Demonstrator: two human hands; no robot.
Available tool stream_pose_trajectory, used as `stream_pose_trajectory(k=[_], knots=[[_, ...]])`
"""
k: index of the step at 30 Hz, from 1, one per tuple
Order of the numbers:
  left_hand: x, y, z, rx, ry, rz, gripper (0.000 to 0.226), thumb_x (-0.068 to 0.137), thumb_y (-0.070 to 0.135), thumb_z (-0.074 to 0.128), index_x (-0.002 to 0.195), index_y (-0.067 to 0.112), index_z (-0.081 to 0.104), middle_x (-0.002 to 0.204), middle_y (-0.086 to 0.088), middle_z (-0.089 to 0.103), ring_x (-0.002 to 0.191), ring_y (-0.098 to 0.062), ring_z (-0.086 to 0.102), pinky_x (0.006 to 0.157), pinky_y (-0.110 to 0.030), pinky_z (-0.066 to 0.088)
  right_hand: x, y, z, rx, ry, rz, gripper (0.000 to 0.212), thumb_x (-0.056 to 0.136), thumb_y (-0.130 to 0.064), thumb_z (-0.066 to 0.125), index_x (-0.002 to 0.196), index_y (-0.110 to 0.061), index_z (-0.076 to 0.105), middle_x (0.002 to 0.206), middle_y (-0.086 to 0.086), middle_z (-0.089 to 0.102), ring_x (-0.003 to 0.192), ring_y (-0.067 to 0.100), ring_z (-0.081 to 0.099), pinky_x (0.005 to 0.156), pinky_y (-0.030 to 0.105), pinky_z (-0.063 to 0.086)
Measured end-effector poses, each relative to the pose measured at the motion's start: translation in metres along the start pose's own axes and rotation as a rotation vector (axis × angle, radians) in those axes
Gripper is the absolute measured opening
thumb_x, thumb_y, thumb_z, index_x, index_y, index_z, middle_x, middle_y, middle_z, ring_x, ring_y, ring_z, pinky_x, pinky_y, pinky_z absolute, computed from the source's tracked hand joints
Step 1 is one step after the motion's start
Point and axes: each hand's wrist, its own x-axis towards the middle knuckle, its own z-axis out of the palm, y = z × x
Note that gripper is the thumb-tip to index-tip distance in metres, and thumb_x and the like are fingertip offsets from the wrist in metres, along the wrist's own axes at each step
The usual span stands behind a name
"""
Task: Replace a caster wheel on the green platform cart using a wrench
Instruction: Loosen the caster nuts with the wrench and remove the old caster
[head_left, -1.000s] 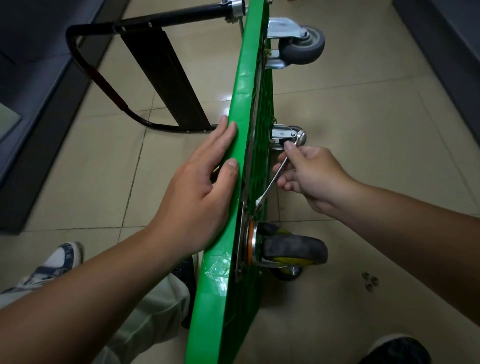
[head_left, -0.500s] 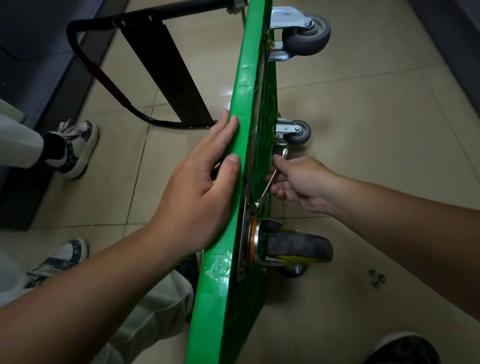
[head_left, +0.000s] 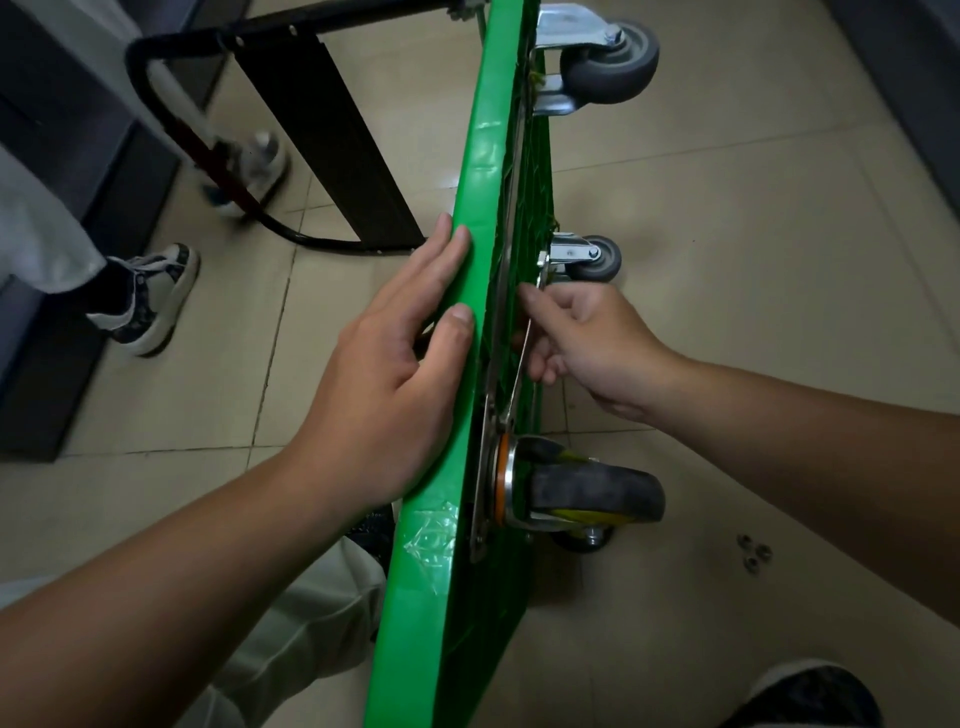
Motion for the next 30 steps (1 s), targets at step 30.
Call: stream_pose_trajectory(k=[30], knots=[[0.000, 0.002, 0.000, 0.023, 0.006, -0.001, 0.058, 0.103, 0.030, 0.042, 0.160, 0.022, 0.035, 0.168, 0.014, 0.029, 0.151, 0.008, 0.025, 0.126, -0.021, 0.022, -0.004, -0.017, -0.014, 0.065, 0.131, 0.190, 0.030, 0.109, -0.026, 0.048, 0.091, -0.006, 0.060, 0.066, 0.006, 0.066, 0.046, 0.011, 0.055, 0.048, 0.022, 0.045]])
